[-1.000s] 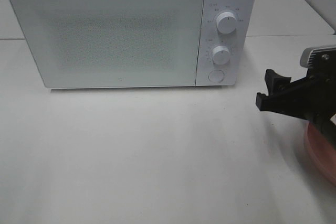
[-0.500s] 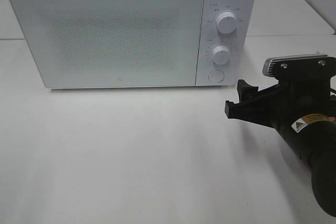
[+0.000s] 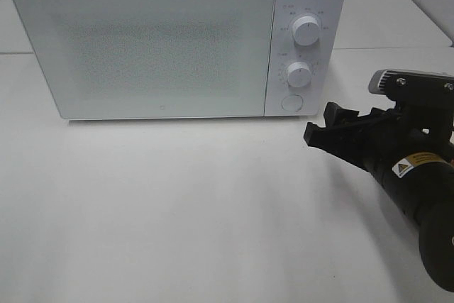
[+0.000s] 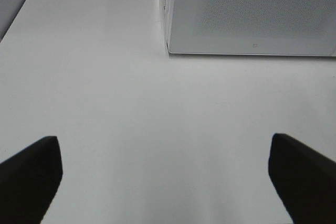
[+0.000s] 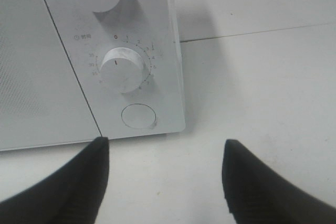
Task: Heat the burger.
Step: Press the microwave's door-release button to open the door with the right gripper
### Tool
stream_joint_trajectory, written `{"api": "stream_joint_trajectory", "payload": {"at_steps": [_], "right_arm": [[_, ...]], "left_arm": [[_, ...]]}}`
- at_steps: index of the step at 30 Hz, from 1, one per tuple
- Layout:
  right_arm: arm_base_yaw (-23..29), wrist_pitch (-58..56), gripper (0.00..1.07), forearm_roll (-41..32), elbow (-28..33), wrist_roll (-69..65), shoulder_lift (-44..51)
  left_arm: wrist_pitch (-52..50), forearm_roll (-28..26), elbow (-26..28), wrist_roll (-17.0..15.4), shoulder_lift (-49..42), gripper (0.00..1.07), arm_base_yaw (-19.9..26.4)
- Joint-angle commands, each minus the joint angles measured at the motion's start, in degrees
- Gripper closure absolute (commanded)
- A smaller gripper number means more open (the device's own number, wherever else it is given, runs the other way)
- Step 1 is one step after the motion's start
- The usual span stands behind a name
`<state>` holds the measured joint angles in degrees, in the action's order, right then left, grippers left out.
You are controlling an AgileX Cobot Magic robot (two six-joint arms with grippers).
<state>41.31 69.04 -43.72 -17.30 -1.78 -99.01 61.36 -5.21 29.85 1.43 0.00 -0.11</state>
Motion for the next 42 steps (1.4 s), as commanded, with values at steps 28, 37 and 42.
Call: {"api": "stream_joint_trajectory", "payload": {"at_steps": [28, 37, 42], "right_arm": [[0.2, 0.1, 1.07, 1.8, -0.4, -75.2, 0.1], [0.1, -0.9, 1.07, 2.4, -3.0, -76.9, -2.0], [0.1, -1.1, 1.07, 3.2, -7.4, -78.8, -7.8]], "left_arm": [[0.1, -0.2, -0.1, -0.2, 0.1, 0.07, 0.2], [0.1, -0.2, -0.1, -0.2, 0.1, 0.07, 0.2], [0.1, -0.2, -0.1, -0.2, 0.1, 0.07, 0.2]]}}
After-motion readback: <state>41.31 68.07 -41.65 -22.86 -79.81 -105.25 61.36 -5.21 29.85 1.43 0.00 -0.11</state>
